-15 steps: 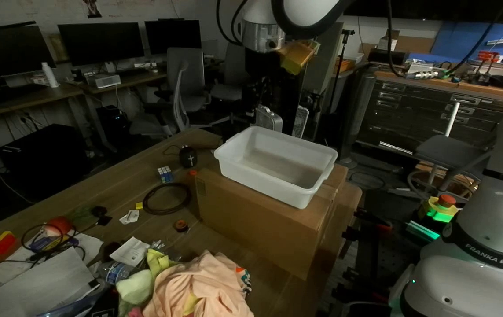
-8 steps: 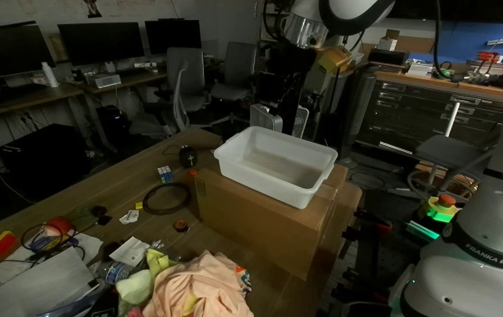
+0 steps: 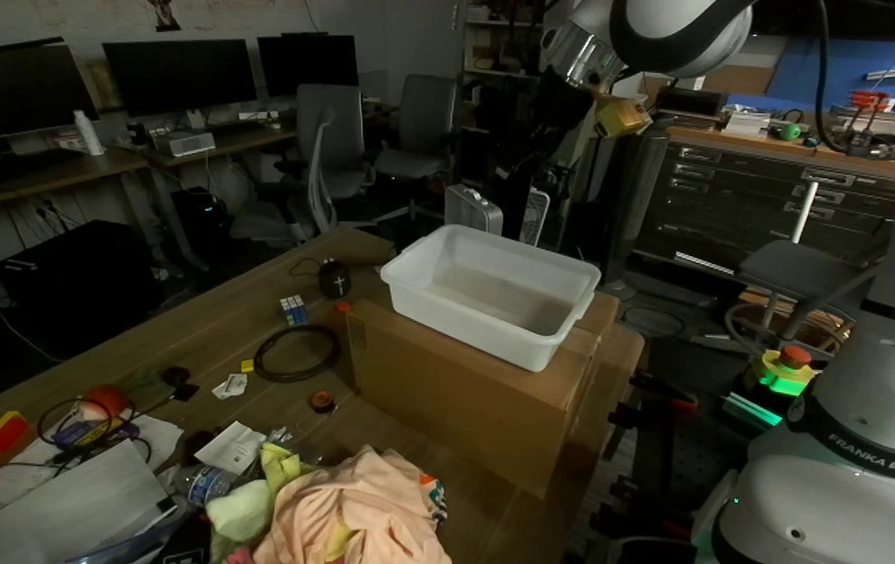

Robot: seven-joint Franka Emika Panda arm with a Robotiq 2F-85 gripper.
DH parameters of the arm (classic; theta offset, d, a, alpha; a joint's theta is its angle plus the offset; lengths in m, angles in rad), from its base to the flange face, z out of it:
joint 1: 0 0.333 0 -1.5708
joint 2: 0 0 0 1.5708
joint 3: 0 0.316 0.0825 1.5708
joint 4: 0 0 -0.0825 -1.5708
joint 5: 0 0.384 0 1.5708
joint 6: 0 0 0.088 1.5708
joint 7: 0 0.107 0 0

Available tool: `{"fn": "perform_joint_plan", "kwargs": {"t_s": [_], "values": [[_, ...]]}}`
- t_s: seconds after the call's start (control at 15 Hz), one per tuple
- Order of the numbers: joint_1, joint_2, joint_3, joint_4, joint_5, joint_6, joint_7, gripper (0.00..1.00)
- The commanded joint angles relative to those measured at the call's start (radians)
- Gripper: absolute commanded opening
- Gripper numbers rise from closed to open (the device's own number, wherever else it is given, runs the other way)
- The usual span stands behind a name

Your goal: Remove the clothes from the white storage container

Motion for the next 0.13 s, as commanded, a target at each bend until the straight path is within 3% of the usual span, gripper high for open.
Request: {"fn": "perform_joint_plan", "kwargs": {"t_s": [0.0, 0.07], "values": [[-0.006, -0.003, 0.004, -0.004, 0.004, -0.002, -0.009, 1.0], [-0.006, -0.005, 0.003, -0.007, 0.004, -0.002, -0.013, 1.0]]}}
